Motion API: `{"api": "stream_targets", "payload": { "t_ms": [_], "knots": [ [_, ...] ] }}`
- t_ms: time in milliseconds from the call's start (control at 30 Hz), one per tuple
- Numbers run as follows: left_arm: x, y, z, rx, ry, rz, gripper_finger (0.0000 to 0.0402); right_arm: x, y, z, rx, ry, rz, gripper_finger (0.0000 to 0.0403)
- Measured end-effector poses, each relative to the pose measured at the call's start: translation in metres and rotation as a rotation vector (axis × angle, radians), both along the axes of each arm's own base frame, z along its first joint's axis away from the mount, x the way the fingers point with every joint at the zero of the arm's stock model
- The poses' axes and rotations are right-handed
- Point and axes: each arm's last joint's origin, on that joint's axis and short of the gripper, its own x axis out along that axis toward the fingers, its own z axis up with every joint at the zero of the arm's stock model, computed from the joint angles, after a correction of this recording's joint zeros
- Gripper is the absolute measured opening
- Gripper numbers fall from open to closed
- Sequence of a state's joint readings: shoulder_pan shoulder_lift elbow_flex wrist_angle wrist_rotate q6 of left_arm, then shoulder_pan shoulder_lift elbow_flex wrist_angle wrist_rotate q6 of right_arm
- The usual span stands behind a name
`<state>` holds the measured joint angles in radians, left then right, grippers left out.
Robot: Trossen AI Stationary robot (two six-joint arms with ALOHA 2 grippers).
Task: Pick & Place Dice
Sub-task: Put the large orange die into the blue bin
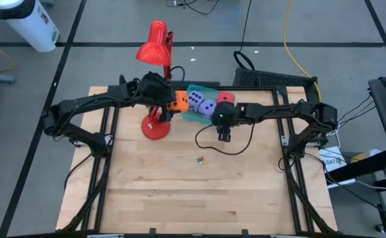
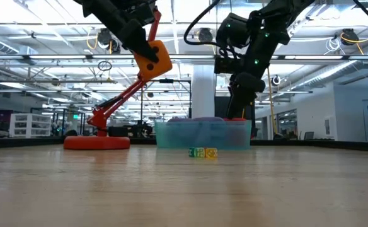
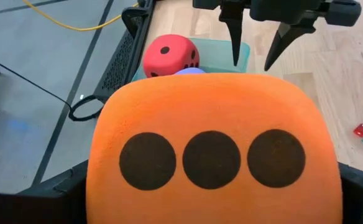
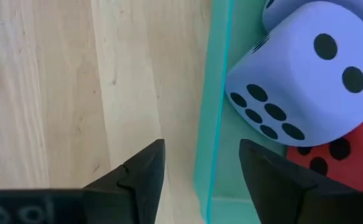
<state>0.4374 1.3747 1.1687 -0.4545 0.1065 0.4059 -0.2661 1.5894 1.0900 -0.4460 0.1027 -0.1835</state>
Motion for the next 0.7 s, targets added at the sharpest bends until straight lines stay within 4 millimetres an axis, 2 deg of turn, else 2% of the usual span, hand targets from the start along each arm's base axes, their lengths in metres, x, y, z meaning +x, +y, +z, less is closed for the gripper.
{"api": "stream_targets", "payload": {
  "t_ms": [233, 467, 700],
  "knots": [
    [-0.001, 0.0, -0.001, -0.006, 0.015, -0.001, 0.0399, -0.004, -0.002, -0.014, -0.017, -0.031, 0.008, 0.0173],
    [-0.001, 0.0, -0.001, -0.006, 0.015, -0.001, 0.0399, -0.016, -0.007, -0.034, -0.029, -0.006, 0.008, 0.014],
    [-0.001, 0.0, -0.001, -0.005, 0.015, -0.001, 0.0398, -0.022, -0.001, -0.05, -0.092, 0.013, 0.128, 0.0072]
  ]
}}
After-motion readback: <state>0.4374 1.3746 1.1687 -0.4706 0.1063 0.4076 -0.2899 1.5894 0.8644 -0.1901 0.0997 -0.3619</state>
